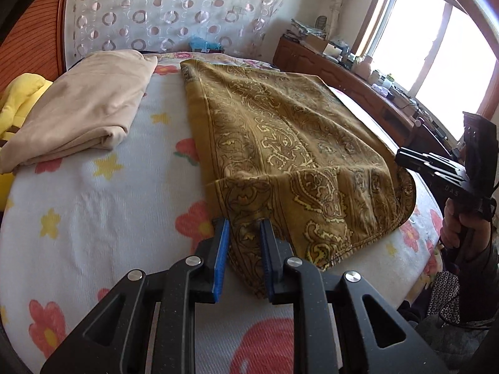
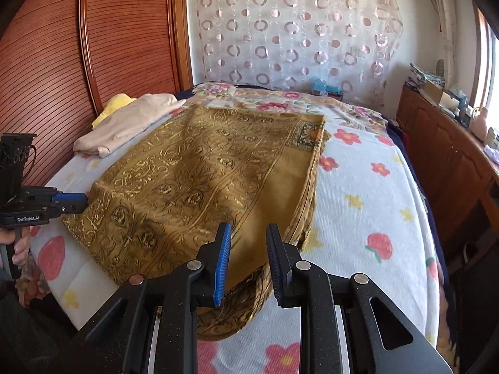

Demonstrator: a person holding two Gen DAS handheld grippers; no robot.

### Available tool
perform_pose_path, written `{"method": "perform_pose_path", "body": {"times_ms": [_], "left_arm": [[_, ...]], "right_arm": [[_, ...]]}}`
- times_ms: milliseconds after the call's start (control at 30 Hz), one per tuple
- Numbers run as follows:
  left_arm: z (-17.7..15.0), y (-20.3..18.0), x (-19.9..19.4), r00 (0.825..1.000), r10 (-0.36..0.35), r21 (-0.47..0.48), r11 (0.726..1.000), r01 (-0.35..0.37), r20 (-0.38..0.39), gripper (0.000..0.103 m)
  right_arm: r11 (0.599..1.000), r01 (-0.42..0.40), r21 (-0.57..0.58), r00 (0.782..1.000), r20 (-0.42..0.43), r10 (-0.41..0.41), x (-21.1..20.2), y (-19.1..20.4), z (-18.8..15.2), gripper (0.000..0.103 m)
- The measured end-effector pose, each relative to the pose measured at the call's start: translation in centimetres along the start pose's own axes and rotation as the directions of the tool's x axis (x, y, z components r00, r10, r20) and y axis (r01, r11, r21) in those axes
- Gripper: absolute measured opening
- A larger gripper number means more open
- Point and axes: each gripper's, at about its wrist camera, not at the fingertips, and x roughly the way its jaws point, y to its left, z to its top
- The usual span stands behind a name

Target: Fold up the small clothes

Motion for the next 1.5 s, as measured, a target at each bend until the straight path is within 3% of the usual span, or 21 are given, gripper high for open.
{"method": "perform_pose_path", "body": {"times_ms": [167,233,300,400,667,733,800,867,1033,1233,1300,1367,1500], "left_arm": [[-0.7,0.1,-0.6,1.000,-0.004,-0.022,1.000,0.004,0.006,0.021],[-1.1,0.0,-0.8,1.000,-0.019,-0.008,1.000,0.019,0.021,0.006],[-1.5,-0.1,-1.6,0.999,-0.019,-0.009,1.000,0.020,0.050,0.002],[-2.0,-0.6,-3.3,0.996,-0.009,0.005,1.000,0.008,0.091,0.001],[-2.0,-0.1,-4.1,0.995,0.018,-0.012,1.000,-0.017,0.094,0.001],[-1.9,0.0,-4.0,0.996,0.011,-0.012,1.000,-0.010,0.088,0.008],[-1.8,-0.1,-3.8,0.996,0.008,-0.006,1.000,-0.008,0.091,0.027],[-1.8,-0.2,-3.5,0.996,0.006,0.001,1.000,-0.006,0.087,0.035],[-2.2,-0.2,-1.9,0.999,-0.006,-0.007,1.000,0.006,0.031,0.035],[-2.2,0.0,-1.7,0.999,-0.032,-0.031,0.999,0.034,0.036,0.035],[-2.0,0.0,-1.6,0.993,-0.112,-0.039,0.993,0.113,0.025,0.015],[-1.4,-0.5,-2.0,0.991,-0.122,-0.017,0.992,0.123,0.047,0.007],[0.7,-1.7,-3.8,0.981,-0.149,0.011,0.989,0.149,0.122,0.005]], "right_arm": [[1.000,0.002,-0.003,1.000,-0.023,-0.002,0.8,0.0,0.2,0.024],[1.000,-0.005,-0.008,1.000,-0.028,0.005,1.0,0.0,0.4,0.024],[1.000,-0.005,-0.009,0.999,-0.034,0.005,1.3,-0.2,0.2,0.023],[1.000,-0.005,-0.008,0.999,-0.037,0.005,1.4,-0.6,0.4,0.021],[1.000,-0.014,0.018,0.999,-0.039,0.014,1.5,-0.8,0.4,0.023],[1.000,-0.015,0.020,0.999,-0.038,0.016,1.6,-0.7,0.1,0.026],[1.000,-0.025,0.015,0.999,-0.027,0.025,1.2,-0.4,-0.1,0.029],[1.000,-0.031,0.005,0.999,-0.017,0.031,0.9,0.0,-0.1,0.035],[0.998,-0.043,-0.034,0.999,0.014,0.044,0.1,1.2,-0.2,0.044],[0.993,-0.077,-0.089,0.997,0.016,0.079,0.1,3.1,-0.6,0.054],[0.991,-0.091,-0.103,0.996,0.010,0.092,0.3,3.7,-0.8,0.057],[0.987,-0.106,-0.117,0.994,0.003,0.107,0.5,4.2,-0.9,0.058],[0.981,-0.132,-0.143,0.991,-0.012,0.131,1.0,5.2,-0.8,0.062]]}}
